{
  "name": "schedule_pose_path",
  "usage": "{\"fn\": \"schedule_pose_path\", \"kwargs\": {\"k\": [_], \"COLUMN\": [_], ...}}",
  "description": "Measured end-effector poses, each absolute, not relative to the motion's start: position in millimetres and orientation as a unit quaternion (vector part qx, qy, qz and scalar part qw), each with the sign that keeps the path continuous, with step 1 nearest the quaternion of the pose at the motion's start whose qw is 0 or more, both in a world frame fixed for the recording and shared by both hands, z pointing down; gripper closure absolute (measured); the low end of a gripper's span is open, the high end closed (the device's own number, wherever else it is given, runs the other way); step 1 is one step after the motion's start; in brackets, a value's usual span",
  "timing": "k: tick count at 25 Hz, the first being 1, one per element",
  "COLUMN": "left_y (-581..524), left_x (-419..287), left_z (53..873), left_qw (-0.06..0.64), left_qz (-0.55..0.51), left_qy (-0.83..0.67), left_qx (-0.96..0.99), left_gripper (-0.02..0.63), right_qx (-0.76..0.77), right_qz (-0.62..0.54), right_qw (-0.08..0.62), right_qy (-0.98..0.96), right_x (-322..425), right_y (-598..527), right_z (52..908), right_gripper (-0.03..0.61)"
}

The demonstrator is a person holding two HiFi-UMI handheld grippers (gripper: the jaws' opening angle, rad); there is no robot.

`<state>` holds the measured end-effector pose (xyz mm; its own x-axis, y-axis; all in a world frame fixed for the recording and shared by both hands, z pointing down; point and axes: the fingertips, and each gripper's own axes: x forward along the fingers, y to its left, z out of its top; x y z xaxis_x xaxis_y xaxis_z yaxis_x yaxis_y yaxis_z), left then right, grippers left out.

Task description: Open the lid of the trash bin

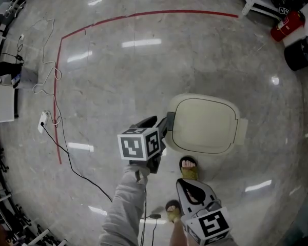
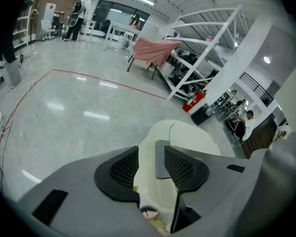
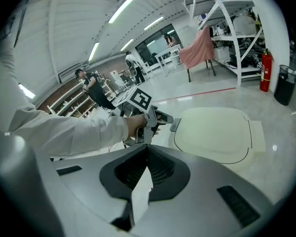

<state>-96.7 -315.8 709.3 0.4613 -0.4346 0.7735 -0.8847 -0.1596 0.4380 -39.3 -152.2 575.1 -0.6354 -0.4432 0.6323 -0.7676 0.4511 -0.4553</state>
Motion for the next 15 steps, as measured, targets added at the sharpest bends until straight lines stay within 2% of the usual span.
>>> {"fn": "schedule_pose_path", "kwargs": {"k": [15], "left_y": [-319], "left_x": [-95], "left_z": [727], "left_qw": [0.489], "left_qz": [0.266], "left_qy": [-0.431], "left_qx": [0.71], "left_gripper": [0.449], "right_qx": [0.341], "right_qz": [0.376], "right_qw": [0.22], "right_qy": [-0.833], "right_x": [-54], "right_y": [-140], "right_z": [574], "right_gripper": [0.578]}}
